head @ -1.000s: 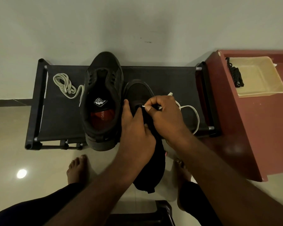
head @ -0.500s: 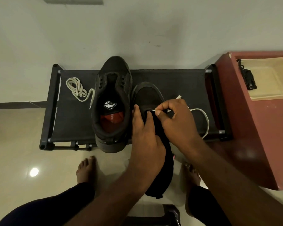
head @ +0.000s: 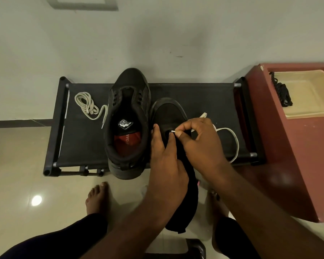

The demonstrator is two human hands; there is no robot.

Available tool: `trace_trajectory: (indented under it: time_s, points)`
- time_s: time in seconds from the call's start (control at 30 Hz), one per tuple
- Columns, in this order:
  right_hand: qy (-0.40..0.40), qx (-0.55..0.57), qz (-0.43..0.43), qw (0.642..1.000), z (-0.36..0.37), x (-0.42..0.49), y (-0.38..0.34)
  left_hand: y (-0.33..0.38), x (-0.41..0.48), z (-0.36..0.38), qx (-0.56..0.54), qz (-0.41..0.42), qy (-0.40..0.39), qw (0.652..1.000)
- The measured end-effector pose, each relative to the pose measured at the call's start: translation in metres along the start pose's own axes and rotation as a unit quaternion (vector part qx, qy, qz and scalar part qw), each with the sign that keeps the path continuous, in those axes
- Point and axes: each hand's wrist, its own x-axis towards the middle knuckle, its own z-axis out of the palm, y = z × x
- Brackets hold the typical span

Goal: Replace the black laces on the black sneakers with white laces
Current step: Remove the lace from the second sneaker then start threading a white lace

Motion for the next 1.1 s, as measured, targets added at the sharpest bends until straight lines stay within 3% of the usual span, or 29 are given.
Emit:
trace_trajectory:
  time_s: [0.17,0.6,0.8,1.1]
  points:
    - [0.005,-0.049,-0.040,0.998,-0.0009,0.0000,0.0020,-0.0008,0.0009,0.0008,0.007,0.006,0.009,1.000]
    - [0.005,0.004,0.000,1.000,-0.0016,0.0000,-0.0015,-0.0034,0.0024,0.0027,0.013,0.020,0.019,1.000]
    - [-0.012,-0.113,-0.028,0.993,-0.0016,0.0013,0.0012,-0.0034,0.0029,0.0058,0.030,0.023,0.040,0.998]
    - [-0.030,-0.047,0.017,0.998,0.0001,0.0038,-0.0031,-0.0048,0.0017,0.0034,0.037,0.026,0.031,0.999]
